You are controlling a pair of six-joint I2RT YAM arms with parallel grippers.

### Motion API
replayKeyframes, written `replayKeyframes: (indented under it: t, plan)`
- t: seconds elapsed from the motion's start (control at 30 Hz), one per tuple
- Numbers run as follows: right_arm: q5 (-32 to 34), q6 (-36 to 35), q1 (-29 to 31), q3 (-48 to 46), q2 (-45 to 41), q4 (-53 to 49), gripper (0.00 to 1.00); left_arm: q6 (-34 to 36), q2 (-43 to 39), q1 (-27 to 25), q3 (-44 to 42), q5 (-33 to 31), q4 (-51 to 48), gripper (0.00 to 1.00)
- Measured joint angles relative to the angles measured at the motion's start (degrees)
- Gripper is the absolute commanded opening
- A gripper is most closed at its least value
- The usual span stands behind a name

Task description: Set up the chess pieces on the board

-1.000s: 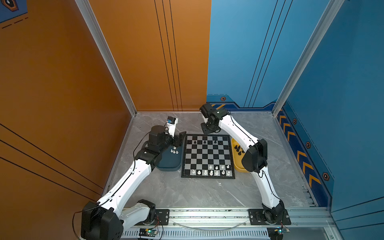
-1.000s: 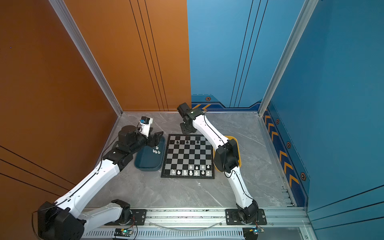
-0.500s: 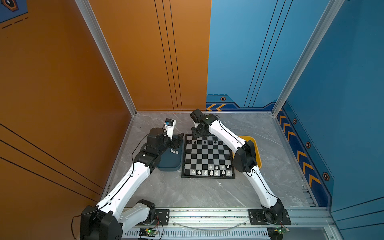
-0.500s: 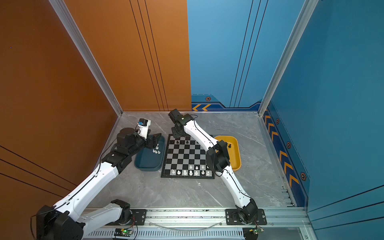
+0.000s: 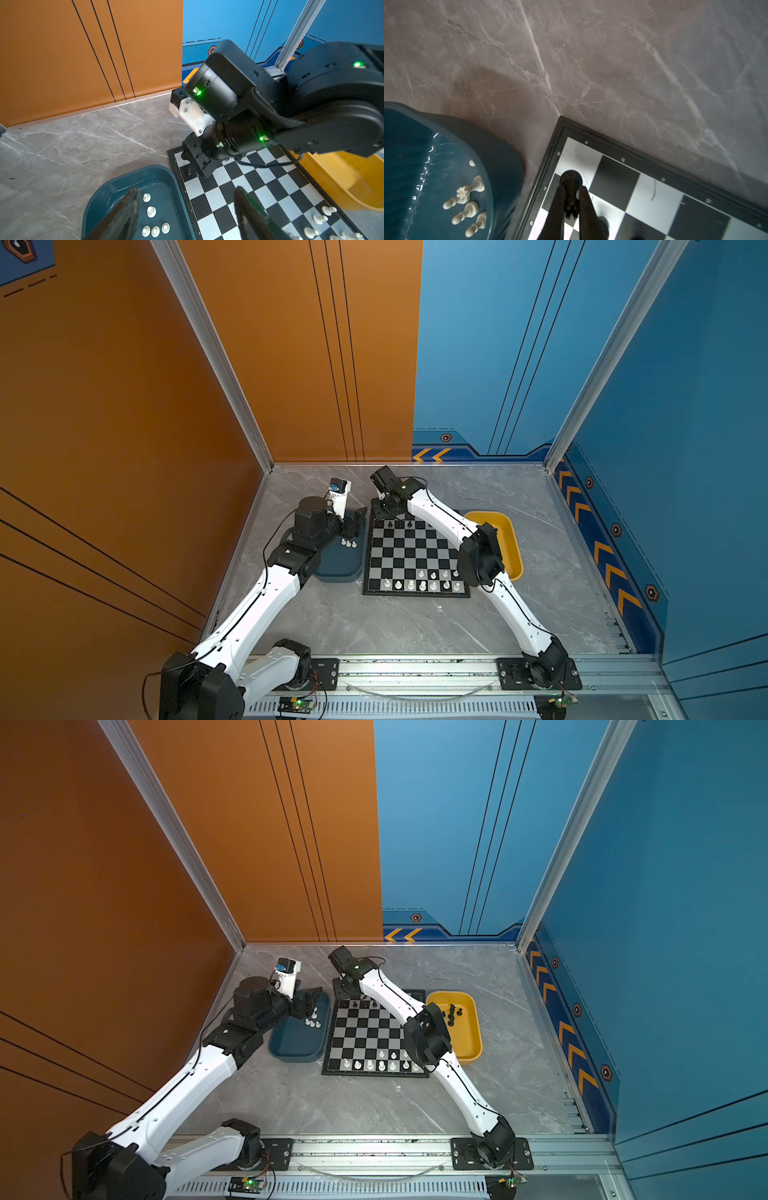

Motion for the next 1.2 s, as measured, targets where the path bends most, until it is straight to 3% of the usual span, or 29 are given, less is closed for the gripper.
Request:
replayKeyframes:
  t: [1.2]
  plan:
    - [2.64, 1.01, 0.04, 0.72, 1.4, 0.13, 0.0, 0.17, 0.0, 0.0, 0.0, -0.57, 0.0, 0.73]
